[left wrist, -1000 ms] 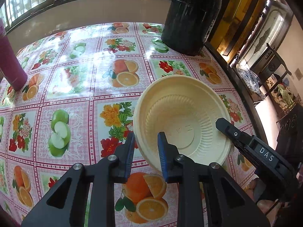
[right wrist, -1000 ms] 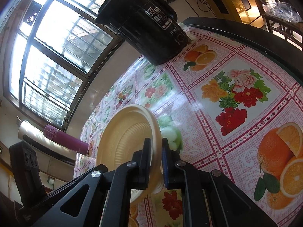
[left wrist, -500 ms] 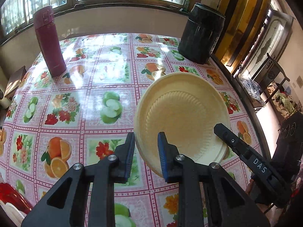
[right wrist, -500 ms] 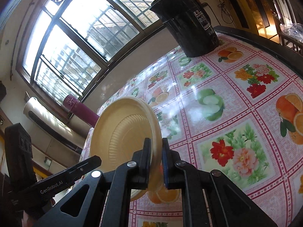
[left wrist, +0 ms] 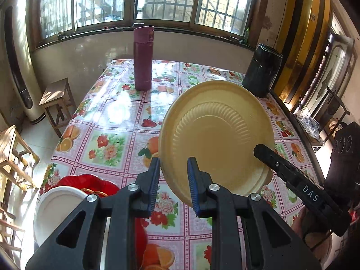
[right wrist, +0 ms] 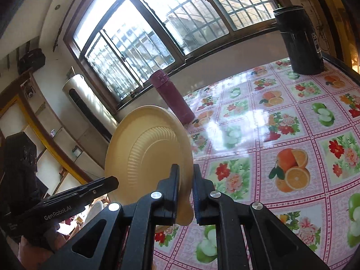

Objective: Organize plates and bowls
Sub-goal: 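Lift the cream bowl and carry it over the bowl stack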

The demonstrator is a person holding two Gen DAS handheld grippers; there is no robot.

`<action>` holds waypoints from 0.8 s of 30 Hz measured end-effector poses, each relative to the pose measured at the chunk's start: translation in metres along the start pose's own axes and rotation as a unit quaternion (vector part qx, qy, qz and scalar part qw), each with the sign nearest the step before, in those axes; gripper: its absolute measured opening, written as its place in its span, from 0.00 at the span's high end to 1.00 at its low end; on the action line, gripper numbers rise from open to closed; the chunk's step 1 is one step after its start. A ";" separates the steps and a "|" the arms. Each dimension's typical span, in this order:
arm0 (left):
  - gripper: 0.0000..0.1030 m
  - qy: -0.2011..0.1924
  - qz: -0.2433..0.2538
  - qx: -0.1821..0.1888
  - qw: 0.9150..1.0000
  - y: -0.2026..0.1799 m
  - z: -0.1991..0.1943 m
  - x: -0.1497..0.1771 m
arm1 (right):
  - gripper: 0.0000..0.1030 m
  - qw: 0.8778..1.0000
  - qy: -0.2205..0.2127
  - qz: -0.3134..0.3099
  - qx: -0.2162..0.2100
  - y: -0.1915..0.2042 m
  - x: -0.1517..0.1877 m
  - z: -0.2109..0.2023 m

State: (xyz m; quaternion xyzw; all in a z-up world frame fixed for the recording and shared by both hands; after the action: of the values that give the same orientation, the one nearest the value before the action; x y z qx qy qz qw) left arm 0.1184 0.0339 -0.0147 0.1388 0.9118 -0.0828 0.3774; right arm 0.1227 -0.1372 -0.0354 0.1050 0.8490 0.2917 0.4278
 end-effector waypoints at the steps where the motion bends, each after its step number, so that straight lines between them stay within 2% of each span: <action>1: 0.78 -0.003 -0.007 -0.001 1.000 0.008 -0.007 0.004 | 0.90 1.000 0.003 -0.007 -0.006 0.010 0.004 0.000; 12: 0.78 -0.034 -0.049 -0.047 0.997 0.072 -0.061 0.049 | 0.90 0.995 0.038 -0.082 -0.051 0.101 0.049 0.011; 24: 0.78 -0.051 -0.061 -0.114 0.990 0.109 -0.083 0.088 | 0.89 0.985 0.096 -0.127 -0.068 0.141 0.096 0.038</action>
State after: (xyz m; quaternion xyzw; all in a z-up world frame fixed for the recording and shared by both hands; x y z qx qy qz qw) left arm 0.0382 0.1756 -0.0241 0.0345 0.9017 -0.0081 0.4309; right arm 0.0832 0.0334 -0.0342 -0.0616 0.8708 0.3006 0.3840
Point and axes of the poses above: each gripper's, at about its wrist camera, not at the fingertips, and z roughly the way its jaws point, y to its left, x to its underside, the point moved 3 cm from there along z, roughly the way its jaws point, and after that the axes turned 8 degrees about z, right-handed, at the moved point
